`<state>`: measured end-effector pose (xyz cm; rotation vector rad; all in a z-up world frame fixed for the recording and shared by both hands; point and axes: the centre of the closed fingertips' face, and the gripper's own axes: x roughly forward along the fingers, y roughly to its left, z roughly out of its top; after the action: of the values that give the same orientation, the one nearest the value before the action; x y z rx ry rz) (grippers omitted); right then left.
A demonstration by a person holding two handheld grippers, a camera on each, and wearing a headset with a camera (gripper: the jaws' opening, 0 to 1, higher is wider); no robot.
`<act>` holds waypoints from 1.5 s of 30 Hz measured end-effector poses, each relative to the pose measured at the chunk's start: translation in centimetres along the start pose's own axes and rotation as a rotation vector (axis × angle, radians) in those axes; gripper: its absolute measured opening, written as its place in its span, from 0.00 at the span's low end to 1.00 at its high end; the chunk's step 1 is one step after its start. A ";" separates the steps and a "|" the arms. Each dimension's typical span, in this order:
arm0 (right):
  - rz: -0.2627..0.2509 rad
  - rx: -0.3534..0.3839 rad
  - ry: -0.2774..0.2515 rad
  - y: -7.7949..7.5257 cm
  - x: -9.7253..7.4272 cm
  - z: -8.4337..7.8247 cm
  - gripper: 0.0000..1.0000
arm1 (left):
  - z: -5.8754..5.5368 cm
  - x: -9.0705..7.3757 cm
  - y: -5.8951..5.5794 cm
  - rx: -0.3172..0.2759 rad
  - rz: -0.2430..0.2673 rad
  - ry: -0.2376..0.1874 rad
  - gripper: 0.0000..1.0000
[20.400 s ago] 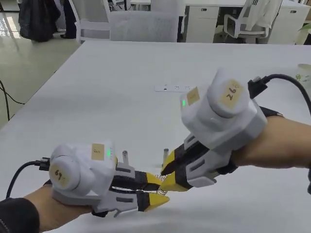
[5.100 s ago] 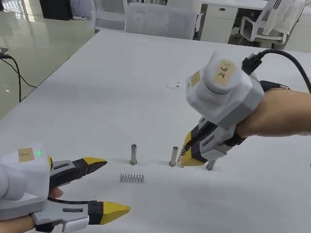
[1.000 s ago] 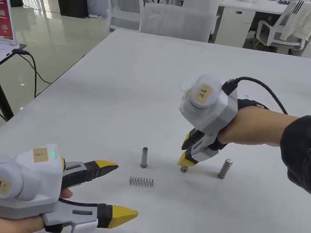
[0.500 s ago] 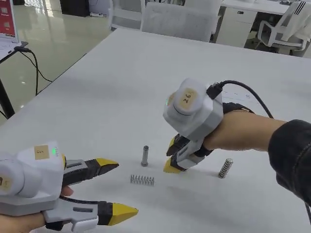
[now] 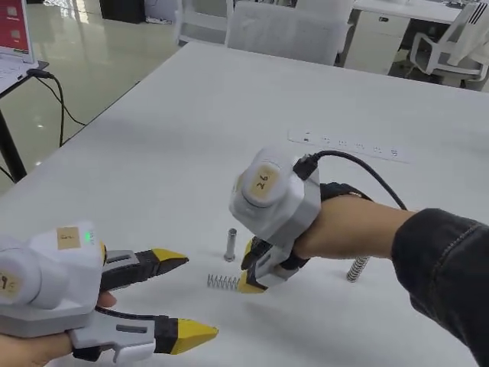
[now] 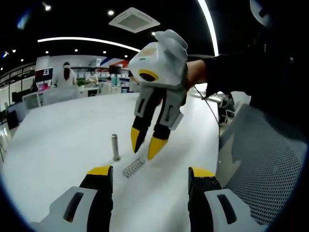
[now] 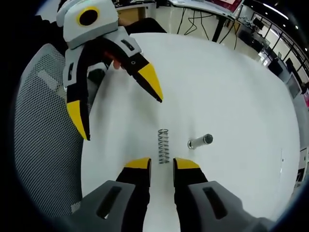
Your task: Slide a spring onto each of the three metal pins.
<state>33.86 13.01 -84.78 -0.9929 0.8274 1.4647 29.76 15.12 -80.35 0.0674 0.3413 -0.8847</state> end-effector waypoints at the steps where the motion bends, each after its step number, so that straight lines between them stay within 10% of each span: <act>1: -0.001 0.002 0.003 0.0 0.1 0.0 0.15 | 0.0 0.0 0.0 0.000 0.000 -0.001 0.58; 26: 0.005 0.013 0.041 -0.3 1.7 -1.1 0.08 | 0.2 0.0 0.0 0.003 0.000 0.001 0.56; 45: 0.035 -0.016 0.009 1.9 -2.7 -0.5 0.08 | 0.8 0.6 -0.7 0.044 -0.034 0.013 0.52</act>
<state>32.06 11.21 -82.54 -1.0026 0.8446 1.4996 29.76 14.03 -79.77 0.1087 0.3357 -0.9260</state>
